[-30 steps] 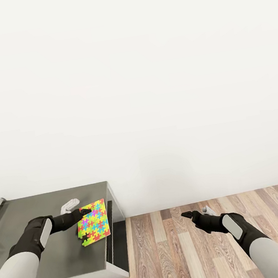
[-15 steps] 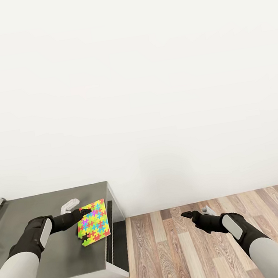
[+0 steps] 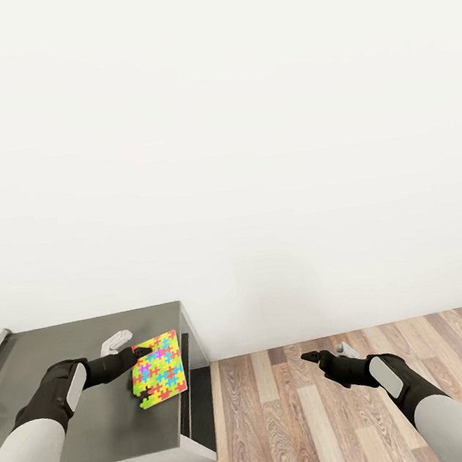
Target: Put all the toys in the child's room - the three board games (two on the bed and one on the table), the two jigsaw puzzles on the table, and the tennis ball on the table - inside the toy box on the table in the child's room.
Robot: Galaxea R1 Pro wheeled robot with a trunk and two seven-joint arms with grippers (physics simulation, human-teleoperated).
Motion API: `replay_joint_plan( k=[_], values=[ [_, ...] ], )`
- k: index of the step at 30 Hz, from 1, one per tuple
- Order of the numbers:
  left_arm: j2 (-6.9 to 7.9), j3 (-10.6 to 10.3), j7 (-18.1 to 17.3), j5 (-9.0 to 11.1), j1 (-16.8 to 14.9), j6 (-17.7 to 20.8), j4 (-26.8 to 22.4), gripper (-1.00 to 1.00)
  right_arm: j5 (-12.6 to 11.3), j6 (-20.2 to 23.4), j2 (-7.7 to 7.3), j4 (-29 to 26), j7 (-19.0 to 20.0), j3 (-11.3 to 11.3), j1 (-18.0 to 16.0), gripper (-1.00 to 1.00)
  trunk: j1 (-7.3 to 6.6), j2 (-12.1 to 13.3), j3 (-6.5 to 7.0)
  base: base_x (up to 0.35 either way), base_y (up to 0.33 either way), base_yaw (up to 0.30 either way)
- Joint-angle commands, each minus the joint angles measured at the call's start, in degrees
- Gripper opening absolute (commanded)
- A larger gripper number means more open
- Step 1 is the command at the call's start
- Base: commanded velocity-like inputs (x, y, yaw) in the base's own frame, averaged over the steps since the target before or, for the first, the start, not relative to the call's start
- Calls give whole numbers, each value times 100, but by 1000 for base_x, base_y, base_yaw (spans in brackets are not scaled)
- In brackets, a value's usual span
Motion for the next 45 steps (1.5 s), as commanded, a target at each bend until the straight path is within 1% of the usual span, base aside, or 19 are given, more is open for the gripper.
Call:
replay_joint_plan(
  k=[1,14,22,30,45],
  values=[
    [-2,22,-11,15,-5,47,-2,100,-4,47,3,-3,8,-37,-4,100,3,-11,-10,0,43,0],
    [-2,22,-11,16,-5,47,-2,100,-4,43,2,-3,11,-36,-4,100,3,-11,-10,0,10,0],
    [-2,22,-11,14,-5,47,-2,100,-4,48,-1,-3,137,-37,-4,100,3,-11,-10,0,0,0],
    [-2,22,-11,14,-5,47,-2,100,-4,47,-2,-3,179,-36,-4,100,3,-11,-10,0,0,-1],
    [-2,22,-11,16,-5,47,-2,100,-4,47,-2,-3,189,-37,-4,100,3,-11,32,0,0,-76]
  ],
)
